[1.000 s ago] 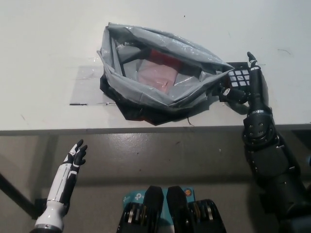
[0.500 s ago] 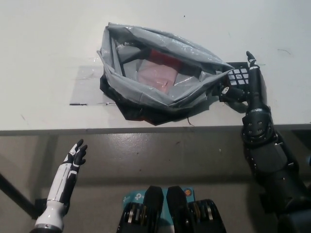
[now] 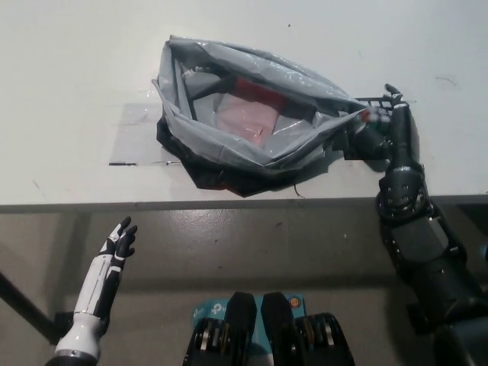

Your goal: Use the right hand to pick up a rubix's cube and place it into a plastic bag and lift the bag

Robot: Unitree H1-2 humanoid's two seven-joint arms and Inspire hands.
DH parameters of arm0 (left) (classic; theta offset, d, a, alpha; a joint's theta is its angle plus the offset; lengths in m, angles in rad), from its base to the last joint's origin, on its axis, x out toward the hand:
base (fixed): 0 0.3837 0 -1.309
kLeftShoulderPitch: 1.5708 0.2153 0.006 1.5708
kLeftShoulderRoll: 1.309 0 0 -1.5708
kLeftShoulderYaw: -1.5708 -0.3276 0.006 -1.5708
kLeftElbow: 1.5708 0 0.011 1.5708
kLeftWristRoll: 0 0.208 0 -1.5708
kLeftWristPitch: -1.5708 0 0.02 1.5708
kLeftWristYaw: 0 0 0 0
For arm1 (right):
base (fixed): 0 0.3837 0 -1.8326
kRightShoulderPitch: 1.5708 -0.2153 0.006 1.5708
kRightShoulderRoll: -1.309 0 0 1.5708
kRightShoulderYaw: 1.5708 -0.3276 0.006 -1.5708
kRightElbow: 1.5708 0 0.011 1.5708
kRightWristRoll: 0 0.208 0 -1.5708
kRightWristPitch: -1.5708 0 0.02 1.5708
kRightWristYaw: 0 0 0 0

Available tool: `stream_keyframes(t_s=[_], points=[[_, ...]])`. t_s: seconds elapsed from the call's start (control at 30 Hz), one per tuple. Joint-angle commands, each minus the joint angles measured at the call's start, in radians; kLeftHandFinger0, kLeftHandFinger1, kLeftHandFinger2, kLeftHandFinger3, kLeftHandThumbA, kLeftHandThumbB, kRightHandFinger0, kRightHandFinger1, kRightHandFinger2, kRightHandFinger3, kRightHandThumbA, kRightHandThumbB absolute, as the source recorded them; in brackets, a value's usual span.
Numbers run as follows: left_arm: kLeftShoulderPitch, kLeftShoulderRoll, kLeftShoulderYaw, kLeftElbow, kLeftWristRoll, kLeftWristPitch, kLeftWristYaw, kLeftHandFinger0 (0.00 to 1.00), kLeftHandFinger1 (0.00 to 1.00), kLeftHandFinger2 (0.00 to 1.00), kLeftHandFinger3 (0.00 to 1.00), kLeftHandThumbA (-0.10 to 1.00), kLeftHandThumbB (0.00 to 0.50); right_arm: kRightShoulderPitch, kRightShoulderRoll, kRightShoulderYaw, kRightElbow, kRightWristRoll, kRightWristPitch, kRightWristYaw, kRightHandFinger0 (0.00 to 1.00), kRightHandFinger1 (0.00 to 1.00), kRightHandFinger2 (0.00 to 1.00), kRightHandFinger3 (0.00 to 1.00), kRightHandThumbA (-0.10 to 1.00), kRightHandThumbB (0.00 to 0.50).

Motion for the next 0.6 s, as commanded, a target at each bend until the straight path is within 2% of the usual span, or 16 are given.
stream_keyframes(t_s=[0.0, 0.03, 0.07, 0.1, 0.2, 0.47, 0.57], points=[[-0.023, 0.004, 0.006, -0.025, -0.004, -0.013, 0.0, 1.0, 1.0, 1.0, 1.0, 1.0, 0.135, -0.058, -0.002, 0.016, -0.003, -0.01, 0.048, -0.034, 0.0, 0.13, 0.4, 0.42, -0.1, 0.285], [-0.024, 0.004, 0.006, -0.021, -0.007, -0.017, -0.002, 1.0, 1.0, 1.0, 1.0, 1.0, 0.137, -0.052, -0.002, 0.022, -0.003, -0.011, 0.047, -0.03, 0.0, 0.16, 0.54, 0.46, -0.1, 0.277], [-0.024, 0.004, 0.007, -0.02, -0.008, -0.019, -0.002, 1.0, 1.0, 1.0, 1.0, 1.0, 0.137, -0.051, -0.002, 0.023, -0.003, -0.01, 0.048, -0.029, 0.0, 0.16, 0.54, 0.46, -0.1, 0.277], [-0.026, 0.005, 0.007, -0.015, -0.009, -0.027, -0.003, 1.0, 1.0, 1.0, 1.0, 1.0, 0.128, -0.049, -0.005, 0.028, 0.002, -0.008, 0.042, -0.022, 0.0, 0.22, 0.66, 0.53, -0.1, 0.275], [-0.029, 0.006, 0.006, -0.013, -0.006, -0.031, -0.002, 1.0, 1.0, 1.0, 1.0, 1.0, 0.124, -0.051, -0.007, 0.031, 0.011, -0.001, 0.037, -0.016, 0.0, 0.3, 0.77, 0.62, -0.1, 0.274], [-0.041, 0.007, 0.009, -0.01, -0.005, -0.037, 0.0, 1.0, 1.0, 1.0, 1.0, 1.0, 0.128, -0.058, -0.006, 0.013, 0.041, 0.035, -0.011, -0.027, 0.02, 0.41, 0.87, 0.73, -0.1, 0.252], [-0.045, 0.007, 0.009, -0.008, -0.011, -0.035, -0.004, 1.0, 1.0, 1.0, 1.0, 1.0, 0.119, -0.056, -0.001, -0.003, 0.036, 0.053, -0.033, -0.038, 0.0, 0.37, 0.84, 0.77, -0.1, 0.243]])
